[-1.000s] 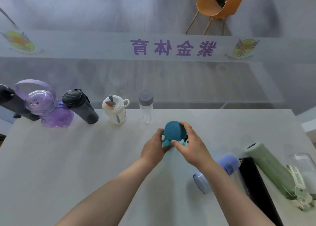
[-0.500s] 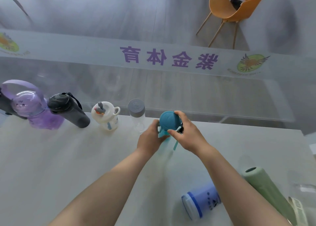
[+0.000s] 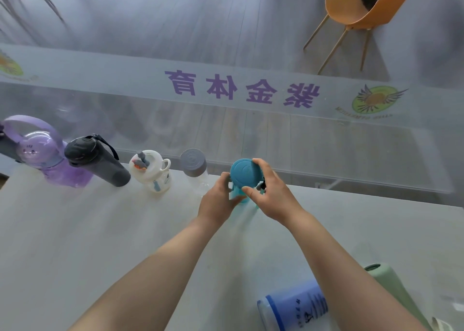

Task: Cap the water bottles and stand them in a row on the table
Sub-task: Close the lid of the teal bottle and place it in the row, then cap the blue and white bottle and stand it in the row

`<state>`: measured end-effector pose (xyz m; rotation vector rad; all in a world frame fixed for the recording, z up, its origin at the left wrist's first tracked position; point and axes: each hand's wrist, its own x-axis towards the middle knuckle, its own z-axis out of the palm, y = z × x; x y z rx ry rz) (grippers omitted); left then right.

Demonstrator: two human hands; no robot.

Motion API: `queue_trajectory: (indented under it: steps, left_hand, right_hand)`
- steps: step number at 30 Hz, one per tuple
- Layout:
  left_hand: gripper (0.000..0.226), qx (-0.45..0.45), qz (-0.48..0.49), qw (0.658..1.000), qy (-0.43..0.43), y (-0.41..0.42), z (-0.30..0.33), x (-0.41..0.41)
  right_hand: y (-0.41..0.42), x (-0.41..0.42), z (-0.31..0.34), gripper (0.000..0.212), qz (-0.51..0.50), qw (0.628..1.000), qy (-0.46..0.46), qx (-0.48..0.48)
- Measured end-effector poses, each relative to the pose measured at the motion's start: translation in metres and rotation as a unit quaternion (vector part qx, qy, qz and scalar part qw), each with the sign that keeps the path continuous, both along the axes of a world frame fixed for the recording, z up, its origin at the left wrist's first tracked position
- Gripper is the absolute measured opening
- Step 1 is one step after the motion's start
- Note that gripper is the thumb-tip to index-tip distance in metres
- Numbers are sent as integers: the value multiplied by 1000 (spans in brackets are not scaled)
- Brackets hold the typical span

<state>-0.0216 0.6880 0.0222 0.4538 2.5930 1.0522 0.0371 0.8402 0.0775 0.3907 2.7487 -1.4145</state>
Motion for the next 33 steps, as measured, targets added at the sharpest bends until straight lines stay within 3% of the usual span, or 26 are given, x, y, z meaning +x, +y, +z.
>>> queue_trajectory:
  steps: [14,18,27,30,33]
  left_hand:
    - [69,-23,8,1000,-7,1,4,17]
    - [73,-52,3,999,-16,-9,10,24]
    - [58,-69,-31,996,-56,-53,11,88]
    - [55,-65,-52,993,-81,-69,2,122]
    - [52,-55,-74,991,-99,-79,-5,156]
  right_hand:
    - [1,12,7,79,1,1000,9,26]
    - [2,30,13,74,-26,999,14,43]
    - [-13,128,-6,47,-71,995,-11,71]
    - [-21,169,-16,46,-81,993,-37,75]
    - [-27,207,-28,51,-90,984,-54,146]
